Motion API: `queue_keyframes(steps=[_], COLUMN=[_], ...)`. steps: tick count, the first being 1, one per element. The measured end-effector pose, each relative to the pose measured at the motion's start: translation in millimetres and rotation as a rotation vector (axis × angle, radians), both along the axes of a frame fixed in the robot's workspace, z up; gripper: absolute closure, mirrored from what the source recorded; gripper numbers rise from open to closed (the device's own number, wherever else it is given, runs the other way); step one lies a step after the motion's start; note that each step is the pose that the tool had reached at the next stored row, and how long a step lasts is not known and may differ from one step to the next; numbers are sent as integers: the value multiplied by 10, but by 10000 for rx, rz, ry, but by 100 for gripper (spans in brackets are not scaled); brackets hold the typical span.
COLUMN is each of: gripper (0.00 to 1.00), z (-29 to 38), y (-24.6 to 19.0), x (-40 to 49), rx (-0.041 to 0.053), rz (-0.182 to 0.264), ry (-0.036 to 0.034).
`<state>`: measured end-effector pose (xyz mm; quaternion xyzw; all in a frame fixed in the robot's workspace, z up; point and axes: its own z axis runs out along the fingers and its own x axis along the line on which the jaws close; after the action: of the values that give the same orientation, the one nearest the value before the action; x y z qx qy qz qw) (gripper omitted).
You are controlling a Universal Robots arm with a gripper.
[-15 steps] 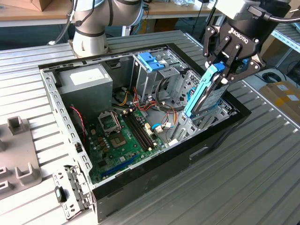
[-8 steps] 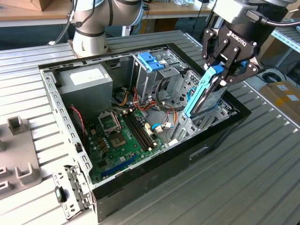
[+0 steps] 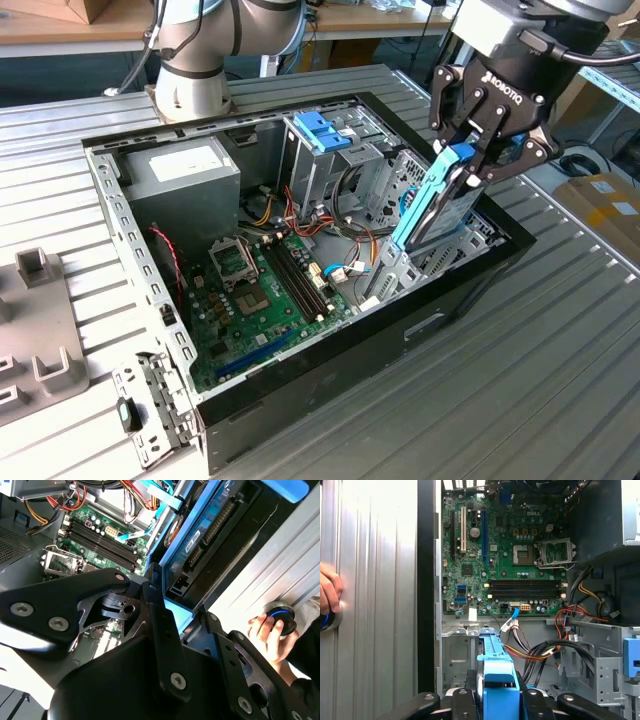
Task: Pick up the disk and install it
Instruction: 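Pick up the disk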
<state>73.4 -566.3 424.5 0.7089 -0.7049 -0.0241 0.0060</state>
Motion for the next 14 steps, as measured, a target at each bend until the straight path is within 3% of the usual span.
queue_keyframes(steps=[14], gripper=[63], z=[-57], y=[0], x=[0], rx=[1], rz=[-1], ry=[0])
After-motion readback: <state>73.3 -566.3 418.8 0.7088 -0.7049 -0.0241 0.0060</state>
